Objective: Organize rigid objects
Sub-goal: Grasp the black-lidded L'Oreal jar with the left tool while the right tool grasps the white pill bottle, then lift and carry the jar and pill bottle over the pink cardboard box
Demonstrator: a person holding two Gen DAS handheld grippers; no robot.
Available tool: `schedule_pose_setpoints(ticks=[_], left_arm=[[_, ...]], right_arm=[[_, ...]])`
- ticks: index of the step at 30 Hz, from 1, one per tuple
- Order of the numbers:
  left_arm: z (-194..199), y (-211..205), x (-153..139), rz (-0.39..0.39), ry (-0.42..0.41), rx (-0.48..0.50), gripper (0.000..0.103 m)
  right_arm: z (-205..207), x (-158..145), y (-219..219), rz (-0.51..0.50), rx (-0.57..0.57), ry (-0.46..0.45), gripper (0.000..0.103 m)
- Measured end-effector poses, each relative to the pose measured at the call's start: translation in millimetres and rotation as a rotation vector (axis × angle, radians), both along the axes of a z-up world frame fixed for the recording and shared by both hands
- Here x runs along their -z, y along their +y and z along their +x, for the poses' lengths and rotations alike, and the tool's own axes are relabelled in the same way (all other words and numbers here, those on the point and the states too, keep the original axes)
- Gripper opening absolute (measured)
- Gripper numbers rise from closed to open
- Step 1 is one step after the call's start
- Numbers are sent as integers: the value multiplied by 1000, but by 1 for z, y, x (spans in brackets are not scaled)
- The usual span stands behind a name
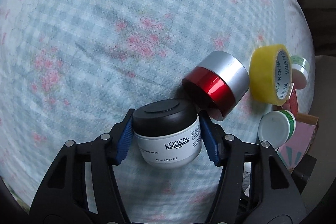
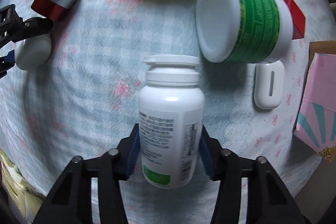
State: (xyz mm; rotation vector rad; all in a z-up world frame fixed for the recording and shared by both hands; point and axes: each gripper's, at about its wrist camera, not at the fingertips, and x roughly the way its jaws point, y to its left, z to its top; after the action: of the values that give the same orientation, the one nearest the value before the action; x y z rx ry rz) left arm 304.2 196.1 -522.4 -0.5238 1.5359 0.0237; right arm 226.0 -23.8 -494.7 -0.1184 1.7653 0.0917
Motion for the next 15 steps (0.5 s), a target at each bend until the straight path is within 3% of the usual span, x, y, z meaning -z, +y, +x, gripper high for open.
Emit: schedule_pose_setpoints(ticks=[7,15], left_arm=[[-9,14,-9,-4,-25,3,55],[-23,26,-38,-4,-79,8,55]], right_arm=[[-4,-14,-3,10,35,-15,46],[-20,-57,-19,67,110,-61,46]])
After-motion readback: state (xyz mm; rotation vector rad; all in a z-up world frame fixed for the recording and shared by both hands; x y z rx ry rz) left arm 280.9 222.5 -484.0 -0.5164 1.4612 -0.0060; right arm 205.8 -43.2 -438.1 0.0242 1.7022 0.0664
